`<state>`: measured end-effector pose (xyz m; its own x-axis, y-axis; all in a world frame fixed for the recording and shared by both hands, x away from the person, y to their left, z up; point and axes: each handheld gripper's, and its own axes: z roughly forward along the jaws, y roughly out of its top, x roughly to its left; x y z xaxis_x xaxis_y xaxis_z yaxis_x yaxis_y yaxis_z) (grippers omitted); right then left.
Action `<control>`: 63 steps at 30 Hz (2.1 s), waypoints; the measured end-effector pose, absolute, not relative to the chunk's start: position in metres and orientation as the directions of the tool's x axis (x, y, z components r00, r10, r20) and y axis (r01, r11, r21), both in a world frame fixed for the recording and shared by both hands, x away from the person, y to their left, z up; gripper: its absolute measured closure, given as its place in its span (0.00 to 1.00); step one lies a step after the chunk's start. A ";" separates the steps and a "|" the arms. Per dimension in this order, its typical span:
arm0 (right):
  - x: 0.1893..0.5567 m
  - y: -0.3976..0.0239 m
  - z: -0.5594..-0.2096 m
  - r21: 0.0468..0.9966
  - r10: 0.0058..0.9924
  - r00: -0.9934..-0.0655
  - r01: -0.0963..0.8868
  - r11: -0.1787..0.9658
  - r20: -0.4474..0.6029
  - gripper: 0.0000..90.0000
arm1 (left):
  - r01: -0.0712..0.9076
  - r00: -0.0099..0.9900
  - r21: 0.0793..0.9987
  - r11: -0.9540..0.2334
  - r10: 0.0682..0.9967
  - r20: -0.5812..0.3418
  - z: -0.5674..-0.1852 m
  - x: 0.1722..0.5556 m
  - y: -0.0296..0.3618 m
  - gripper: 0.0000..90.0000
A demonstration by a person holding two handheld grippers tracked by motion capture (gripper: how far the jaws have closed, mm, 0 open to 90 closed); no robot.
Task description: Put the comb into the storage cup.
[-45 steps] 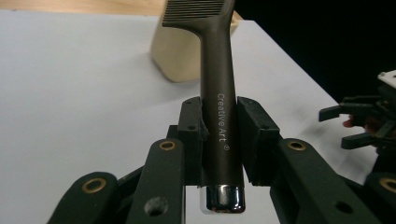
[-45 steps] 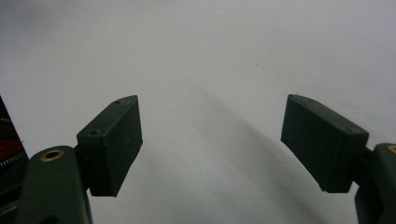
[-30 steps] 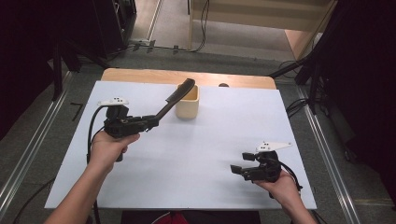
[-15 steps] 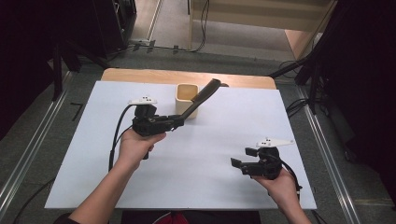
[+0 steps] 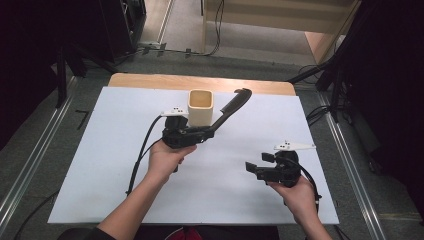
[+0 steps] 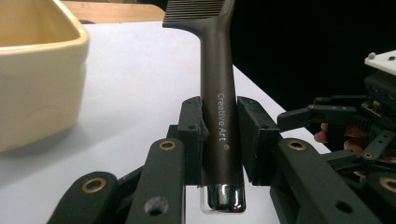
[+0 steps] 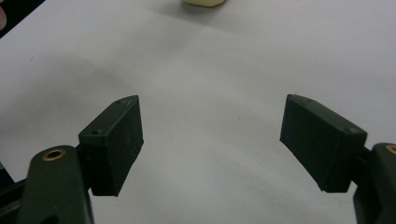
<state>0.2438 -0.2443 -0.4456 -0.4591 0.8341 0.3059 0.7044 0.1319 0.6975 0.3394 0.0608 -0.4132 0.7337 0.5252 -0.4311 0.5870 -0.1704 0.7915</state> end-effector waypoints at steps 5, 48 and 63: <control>0.248 -0.241 -0.442 0.698 0.838 -0.451 0.706 0.123 0.308 0.22 | 0.593 0.727 0.791 -0.152 0.525 -0.444 -0.421 0.338 0.051 0.82; 0.310 -0.204 -0.403 0.762 0.924 -0.278 0.648 -0.020 0.261 0.23 | 0.596 0.614 0.782 0.183 0.524 -0.590 -0.491 0.324 -0.009 0.82; 0.330 -0.186 -0.414 0.765 0.939 -0.220 0.641 -0.064 0.264 0.23 | 0.583 0.590 0.771 0.257 0.518 -0.619 -0.498 0.323 -0.011 0.82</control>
<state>0.3297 -0.1861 -0.4138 -0.2204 0.9390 0.2638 0.6409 -0.0645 0.7649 0.3231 -0.0111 -0.4976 0.5899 0.5182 -0.6193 0.5833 0.2568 0.7706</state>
